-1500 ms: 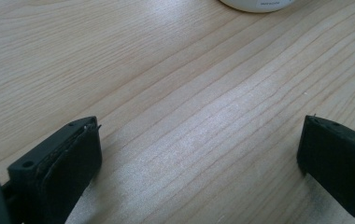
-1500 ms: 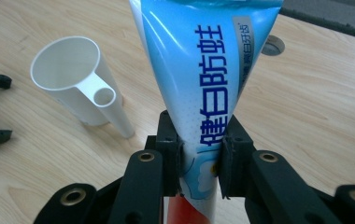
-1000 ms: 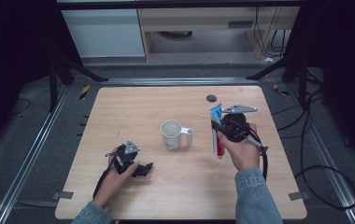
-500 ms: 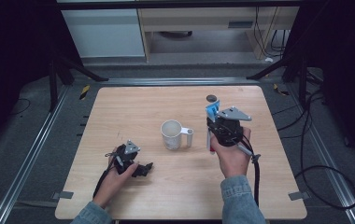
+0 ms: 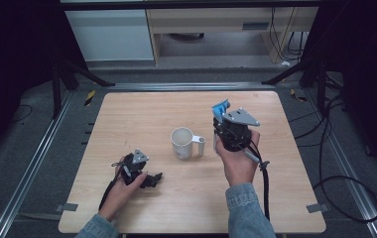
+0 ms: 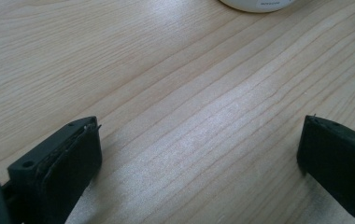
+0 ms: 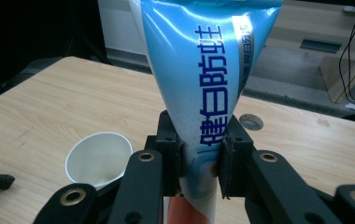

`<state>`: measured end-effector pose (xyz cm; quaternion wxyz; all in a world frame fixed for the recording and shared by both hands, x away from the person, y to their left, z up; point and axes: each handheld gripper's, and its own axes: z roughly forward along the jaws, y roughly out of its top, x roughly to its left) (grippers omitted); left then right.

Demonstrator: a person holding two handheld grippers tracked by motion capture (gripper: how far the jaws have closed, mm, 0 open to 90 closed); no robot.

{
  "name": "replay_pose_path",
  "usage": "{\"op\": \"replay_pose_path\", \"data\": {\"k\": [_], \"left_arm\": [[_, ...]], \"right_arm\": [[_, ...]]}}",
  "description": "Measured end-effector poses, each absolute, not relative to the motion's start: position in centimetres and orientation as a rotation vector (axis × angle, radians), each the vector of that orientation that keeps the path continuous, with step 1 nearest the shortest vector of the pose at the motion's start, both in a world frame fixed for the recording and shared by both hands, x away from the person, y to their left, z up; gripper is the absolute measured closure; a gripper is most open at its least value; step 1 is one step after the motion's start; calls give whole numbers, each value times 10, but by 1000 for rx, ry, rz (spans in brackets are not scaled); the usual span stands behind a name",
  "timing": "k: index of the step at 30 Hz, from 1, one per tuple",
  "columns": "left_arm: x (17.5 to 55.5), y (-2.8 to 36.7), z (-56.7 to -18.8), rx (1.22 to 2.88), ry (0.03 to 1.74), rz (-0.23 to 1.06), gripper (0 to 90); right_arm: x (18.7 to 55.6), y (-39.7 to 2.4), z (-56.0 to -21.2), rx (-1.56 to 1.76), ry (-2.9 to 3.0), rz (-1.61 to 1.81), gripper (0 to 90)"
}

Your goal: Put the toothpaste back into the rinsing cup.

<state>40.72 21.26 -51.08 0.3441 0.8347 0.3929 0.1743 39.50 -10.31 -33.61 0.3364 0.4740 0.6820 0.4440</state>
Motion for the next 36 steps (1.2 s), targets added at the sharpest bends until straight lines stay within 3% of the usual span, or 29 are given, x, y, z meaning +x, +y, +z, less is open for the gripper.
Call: {"op": "replay_pose_path", "data": {"k": [36], "left_arm": [[407, 213, -511, 2168, 1022, 452, 0]], "right_arm": [[417, -66, -300, 1125, 1680, 1260, 735]]}}
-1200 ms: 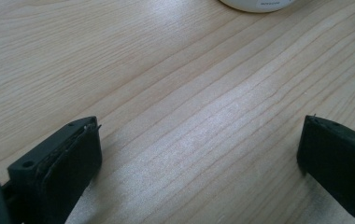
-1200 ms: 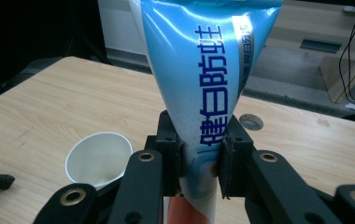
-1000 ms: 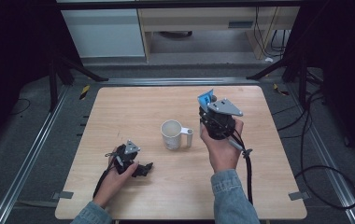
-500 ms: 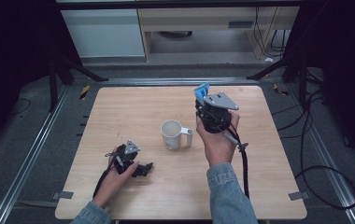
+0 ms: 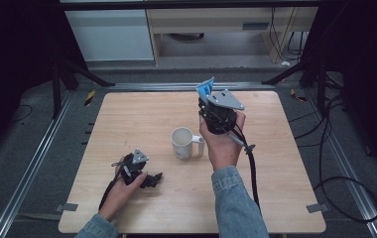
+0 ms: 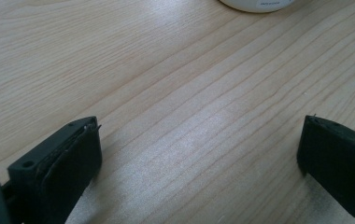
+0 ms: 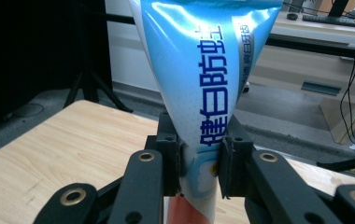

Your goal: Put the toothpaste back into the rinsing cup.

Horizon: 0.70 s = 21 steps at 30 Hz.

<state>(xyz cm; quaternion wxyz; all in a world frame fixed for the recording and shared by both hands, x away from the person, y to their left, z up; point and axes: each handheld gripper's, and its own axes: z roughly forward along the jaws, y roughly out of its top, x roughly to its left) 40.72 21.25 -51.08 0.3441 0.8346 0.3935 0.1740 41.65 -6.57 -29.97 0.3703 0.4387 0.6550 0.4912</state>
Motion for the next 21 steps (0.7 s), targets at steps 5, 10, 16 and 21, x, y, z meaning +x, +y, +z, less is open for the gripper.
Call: {"op": "replay_pose_path", "data": {"k": [5, 10, 16, 21], "left_arm": [[407, 212, -511, 2168, 1022, 452, 0], [407, 213, -511, 2169, 1022, 452, 0], [407, 213, -511, 2169, 1022, 451, 0], [407, 213, -511, 2169, 1022, 451, 0]], "right_arm": [[417, -61, -297, 1109, 1676, 1272, 735], [420, -54, -298, 1100, 1675, 1293, 735], [423, -43, -304, 1093, 1684, 1315, 734], [426, -36, -310, 1087, 1683, 1341, 734]]}}
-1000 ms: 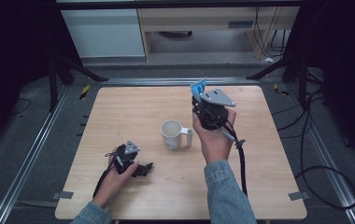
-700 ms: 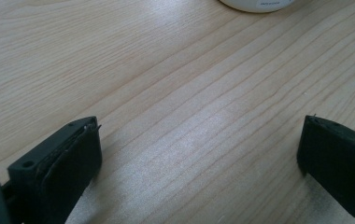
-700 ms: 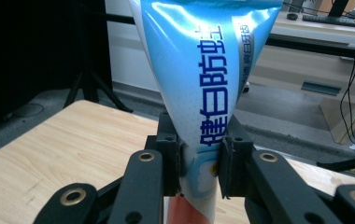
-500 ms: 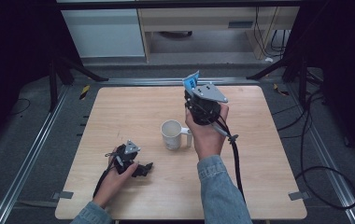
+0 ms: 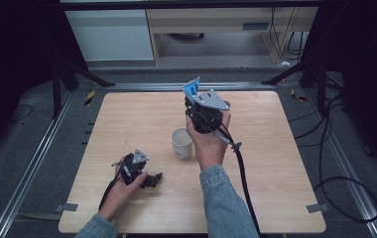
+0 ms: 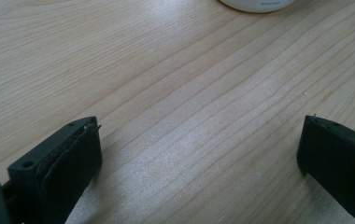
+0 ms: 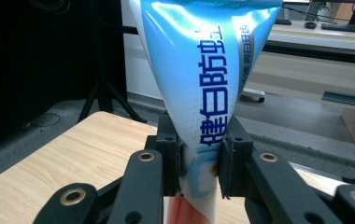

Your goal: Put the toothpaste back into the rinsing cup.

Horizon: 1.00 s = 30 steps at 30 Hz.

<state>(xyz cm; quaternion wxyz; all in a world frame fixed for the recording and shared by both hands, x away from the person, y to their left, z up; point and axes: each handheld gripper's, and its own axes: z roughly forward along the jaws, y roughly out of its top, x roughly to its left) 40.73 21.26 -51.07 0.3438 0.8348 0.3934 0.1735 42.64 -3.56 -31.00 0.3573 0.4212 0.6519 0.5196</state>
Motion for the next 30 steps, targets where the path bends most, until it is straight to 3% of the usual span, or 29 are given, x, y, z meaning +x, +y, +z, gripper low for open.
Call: {"op": "replay_pose_path", "data": {"k": [30], "left_arm": [[407, 213, -511, 2170, 1018, 452, 0]], "right_arm": [[439, -7, -354, 1116, 1750, 1385, 733]]}}
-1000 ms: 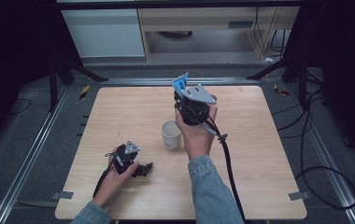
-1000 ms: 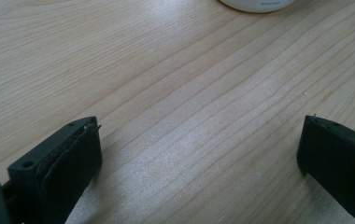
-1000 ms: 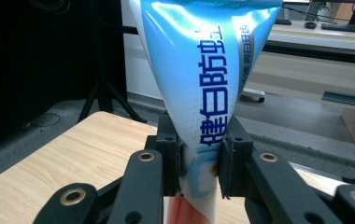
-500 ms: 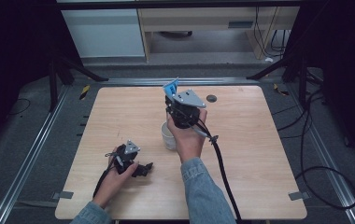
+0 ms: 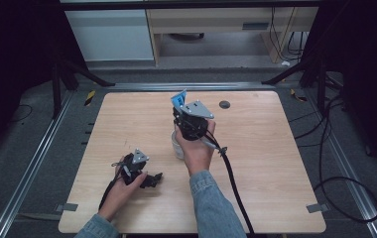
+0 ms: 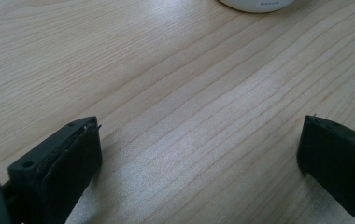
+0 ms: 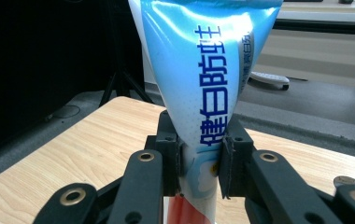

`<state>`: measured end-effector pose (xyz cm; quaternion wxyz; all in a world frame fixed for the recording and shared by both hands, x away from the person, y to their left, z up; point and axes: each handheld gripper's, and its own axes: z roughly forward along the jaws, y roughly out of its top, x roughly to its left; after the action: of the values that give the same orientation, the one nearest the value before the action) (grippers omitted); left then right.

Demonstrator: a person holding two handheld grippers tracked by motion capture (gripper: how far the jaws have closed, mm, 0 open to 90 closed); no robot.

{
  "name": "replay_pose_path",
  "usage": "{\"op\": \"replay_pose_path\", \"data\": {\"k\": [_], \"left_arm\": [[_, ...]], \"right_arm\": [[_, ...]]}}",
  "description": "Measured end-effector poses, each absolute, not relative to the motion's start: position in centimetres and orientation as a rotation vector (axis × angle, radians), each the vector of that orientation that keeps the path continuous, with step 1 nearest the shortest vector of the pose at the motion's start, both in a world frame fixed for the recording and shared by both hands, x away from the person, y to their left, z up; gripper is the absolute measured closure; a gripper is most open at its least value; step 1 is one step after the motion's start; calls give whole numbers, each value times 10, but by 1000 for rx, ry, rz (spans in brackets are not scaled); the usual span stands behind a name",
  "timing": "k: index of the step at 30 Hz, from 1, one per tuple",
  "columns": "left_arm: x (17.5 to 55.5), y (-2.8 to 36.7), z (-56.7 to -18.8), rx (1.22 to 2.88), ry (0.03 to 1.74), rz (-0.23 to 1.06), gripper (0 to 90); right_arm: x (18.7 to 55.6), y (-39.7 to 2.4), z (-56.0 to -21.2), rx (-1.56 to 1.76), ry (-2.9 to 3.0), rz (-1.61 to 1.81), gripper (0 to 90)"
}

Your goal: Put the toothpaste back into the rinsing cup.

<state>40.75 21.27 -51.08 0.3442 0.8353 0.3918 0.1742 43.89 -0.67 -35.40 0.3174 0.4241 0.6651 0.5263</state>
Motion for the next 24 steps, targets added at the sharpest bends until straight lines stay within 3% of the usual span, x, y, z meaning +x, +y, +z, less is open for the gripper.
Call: {"op": "replay_pose_path", "data": {"k": [24], "left_arm": [[407, 213, -511, 2168, 1018, 451, 0]], "right_arm": [[442, -11, -384, 1150, 1752, 1356, 732]]}}
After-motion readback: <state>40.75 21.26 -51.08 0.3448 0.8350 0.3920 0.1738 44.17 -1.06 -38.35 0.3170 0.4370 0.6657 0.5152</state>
